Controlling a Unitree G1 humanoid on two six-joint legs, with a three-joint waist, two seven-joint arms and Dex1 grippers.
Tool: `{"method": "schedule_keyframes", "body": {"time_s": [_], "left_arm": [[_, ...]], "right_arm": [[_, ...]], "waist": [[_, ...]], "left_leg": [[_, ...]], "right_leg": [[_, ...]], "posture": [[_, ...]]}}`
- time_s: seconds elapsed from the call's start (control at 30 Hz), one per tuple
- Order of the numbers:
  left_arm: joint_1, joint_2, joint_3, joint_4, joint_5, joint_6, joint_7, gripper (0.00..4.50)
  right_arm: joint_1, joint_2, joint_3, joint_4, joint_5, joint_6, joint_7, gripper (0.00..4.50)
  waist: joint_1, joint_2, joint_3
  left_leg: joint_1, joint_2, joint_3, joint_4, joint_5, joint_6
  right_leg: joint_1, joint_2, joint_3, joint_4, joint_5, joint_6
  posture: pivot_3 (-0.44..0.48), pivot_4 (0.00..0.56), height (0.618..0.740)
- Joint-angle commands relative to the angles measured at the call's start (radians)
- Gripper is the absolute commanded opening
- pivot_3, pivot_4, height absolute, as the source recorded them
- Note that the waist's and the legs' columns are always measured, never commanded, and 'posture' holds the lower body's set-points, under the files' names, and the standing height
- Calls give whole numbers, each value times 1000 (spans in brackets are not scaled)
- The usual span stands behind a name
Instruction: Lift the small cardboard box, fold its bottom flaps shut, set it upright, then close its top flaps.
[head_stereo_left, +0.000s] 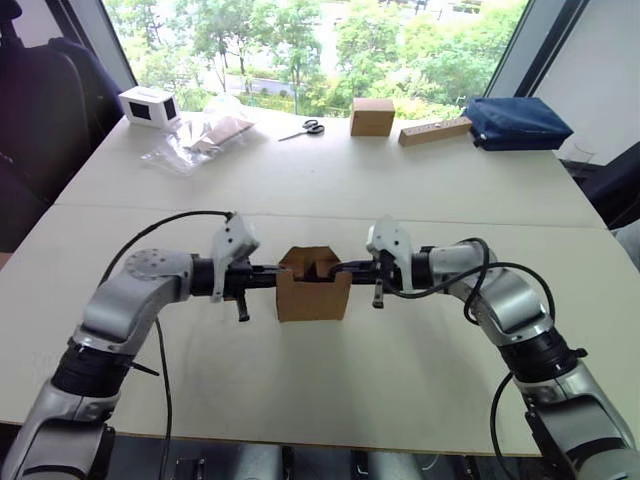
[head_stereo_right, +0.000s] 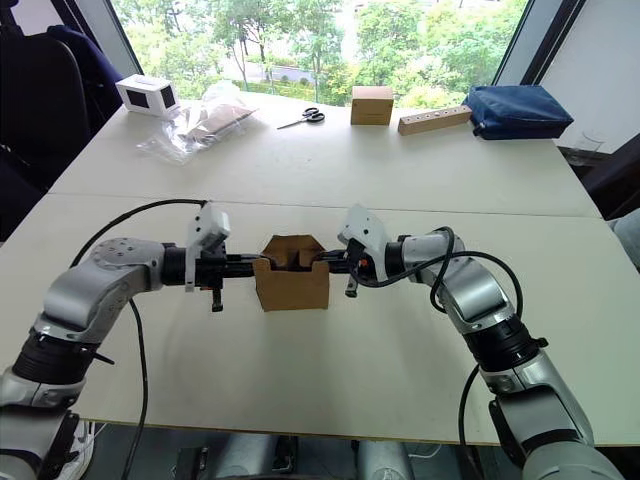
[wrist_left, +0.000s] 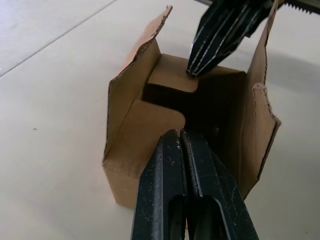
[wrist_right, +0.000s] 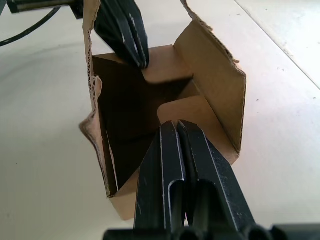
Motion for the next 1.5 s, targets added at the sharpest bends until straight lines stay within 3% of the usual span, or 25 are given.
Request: {"method": "schedule_keyframes", "body": {"time_s": [0.03, 0.77, 0.97, 1.23, 1.5], "left_arm": [[-34, 6, -26, 25, 49, -46, -15, 51], [-73, -17, -14, 86, 64, -80, -43, 51], [-104, -6, 45, 91, 13, -52, -52, 51], [-153, 20, 145, 93, -103, 44, -80, 51], [-240, -18, 152, 315, -16, -61, -32, 51]], "right_arm": [[-31, 5, 5, -7, -27, -8, 4, 0], [-32, 17, -17, 14, -43, -8, 1, 0], [-36, -7, -94, -29, 18, 10, 16, 0], [-17, -58, -208, -120, 113, 78, 16, 0], [30, -116, -329, -373, 344, 297, -22, 0]], "waist": [[0, 0, 0], [-2, 0, 0], [-2, 0, 0], [0, 0, 0], [1, 0, 0]], "left_leg": [[0, 0, 0, 0, 0, 0], [0, 1, 0, 0, -1, 1], [0, 1, 0, 0, -1, 1], [0, 1, 0, 0, -1, 2], [0, 1, -1, 0, -1, 2]], "right_leg": [[0, 0, 0, 0, 0, 0], [0, 0, 0, 0, 0, 0], [0, 0, 0, 0, 0, 0], [0, 0, 0, 0, 0, 0], [0, 0, -1, 0, 0, 0]], "posture": [[0, 150, 740], [0, 150, 740], [0, 150, 740], [0, 150, 740], [0, 150, 740]]}}
